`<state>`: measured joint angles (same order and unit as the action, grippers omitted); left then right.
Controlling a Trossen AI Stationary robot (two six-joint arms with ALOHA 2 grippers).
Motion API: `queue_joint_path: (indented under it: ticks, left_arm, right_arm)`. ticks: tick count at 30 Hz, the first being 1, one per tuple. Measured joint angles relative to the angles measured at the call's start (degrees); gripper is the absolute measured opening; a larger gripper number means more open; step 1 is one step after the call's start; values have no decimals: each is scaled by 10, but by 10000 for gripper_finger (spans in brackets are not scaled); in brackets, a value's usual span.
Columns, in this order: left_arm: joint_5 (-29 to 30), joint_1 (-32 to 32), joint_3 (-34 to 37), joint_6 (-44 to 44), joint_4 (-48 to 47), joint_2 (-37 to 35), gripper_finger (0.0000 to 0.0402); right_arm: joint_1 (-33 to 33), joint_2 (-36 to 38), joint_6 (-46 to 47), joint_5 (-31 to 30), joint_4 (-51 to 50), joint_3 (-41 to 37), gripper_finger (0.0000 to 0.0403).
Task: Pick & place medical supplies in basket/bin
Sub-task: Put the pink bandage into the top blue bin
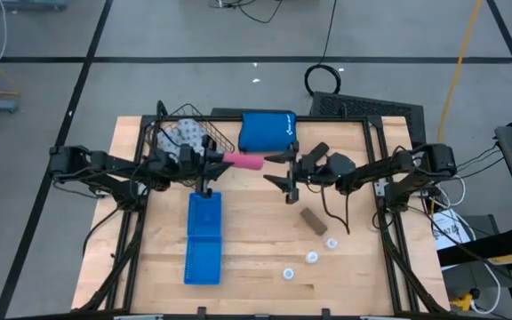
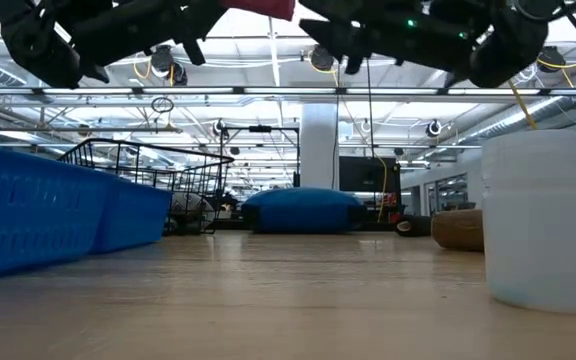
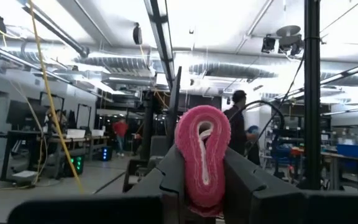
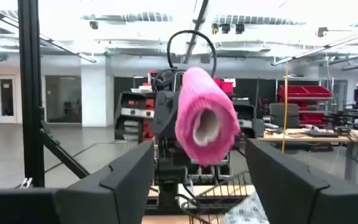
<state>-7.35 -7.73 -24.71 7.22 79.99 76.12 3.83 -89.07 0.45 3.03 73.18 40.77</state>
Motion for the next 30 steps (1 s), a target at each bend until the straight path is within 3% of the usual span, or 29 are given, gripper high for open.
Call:
queue_joint_path:
  ticks: [7, 12, 16, 24, 27, 30]
  left_arm:
    - [0, 0, 0, 0, -9, 0, 60]
    - [0, 0, 0, 2, -18, 0, 60]
    - [-1, 0, 0, 2, -24, 0, 60]
    - [-6, 0, 0, 0, -32, -1, 60]
    - [-1, 0, 0, 13, -52, -2, 60]
    - [24, -1, 0, 87, -74, -4, 60]
  right_arm:
    - [0, -41, -1, 2, -2, 57, 276]
    - [-1, -70, -1, 16, -5, 76, 267]
    - [-1, -74, 2, 15, -1, 79, 218]
    - [0, -74, -14, 15, -5, 79, 57]
    - [0, -68, -22, 15, -24, 79, 50]
    - [4, -46, -24, 20, -86, 79, 50]
